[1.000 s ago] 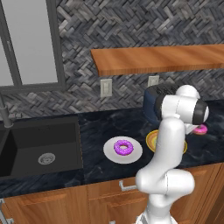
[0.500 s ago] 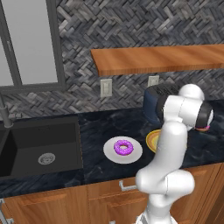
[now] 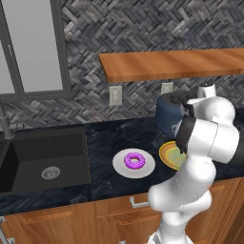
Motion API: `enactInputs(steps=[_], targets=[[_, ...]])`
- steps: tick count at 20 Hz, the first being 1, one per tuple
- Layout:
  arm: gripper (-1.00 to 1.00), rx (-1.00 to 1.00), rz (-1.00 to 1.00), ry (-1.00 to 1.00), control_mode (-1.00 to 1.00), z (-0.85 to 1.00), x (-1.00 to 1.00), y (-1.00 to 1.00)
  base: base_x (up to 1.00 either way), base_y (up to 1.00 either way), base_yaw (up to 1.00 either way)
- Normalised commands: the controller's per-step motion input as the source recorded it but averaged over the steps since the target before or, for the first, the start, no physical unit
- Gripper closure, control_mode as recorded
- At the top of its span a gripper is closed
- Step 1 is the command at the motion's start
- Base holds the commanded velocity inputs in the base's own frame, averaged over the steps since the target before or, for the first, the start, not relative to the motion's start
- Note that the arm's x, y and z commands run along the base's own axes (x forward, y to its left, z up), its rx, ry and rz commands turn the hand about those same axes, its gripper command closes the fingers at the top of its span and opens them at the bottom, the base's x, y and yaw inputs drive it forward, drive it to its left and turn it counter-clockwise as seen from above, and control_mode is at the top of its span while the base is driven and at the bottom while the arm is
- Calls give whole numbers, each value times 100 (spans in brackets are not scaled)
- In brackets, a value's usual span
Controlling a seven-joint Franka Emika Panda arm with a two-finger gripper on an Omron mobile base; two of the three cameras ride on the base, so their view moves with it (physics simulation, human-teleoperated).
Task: Place the pastries on the plates.
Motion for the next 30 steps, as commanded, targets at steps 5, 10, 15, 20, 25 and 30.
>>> enactInputs(steps=[5, 10, 15, 20, 25, 30], targets=[[100, 20, 18, 9, -100, 1, -74, 89, 0, 0, 0], [100, 10, 9, -6, -100, -12, -20, 95, 0, 0, 0], [100, 0, 2, -8, -100, -1, -5, 50, 0, 0, 0], [-100, 0, 0, -3, -100, -26, 1, -1, 0, 0, 0], [-100, 0, 0, 0, -100, 0, 0, 0, 0, 0, 0], [-100, 0, -1, 0, -100, 18, 0, 12, 0, 0, 0]])
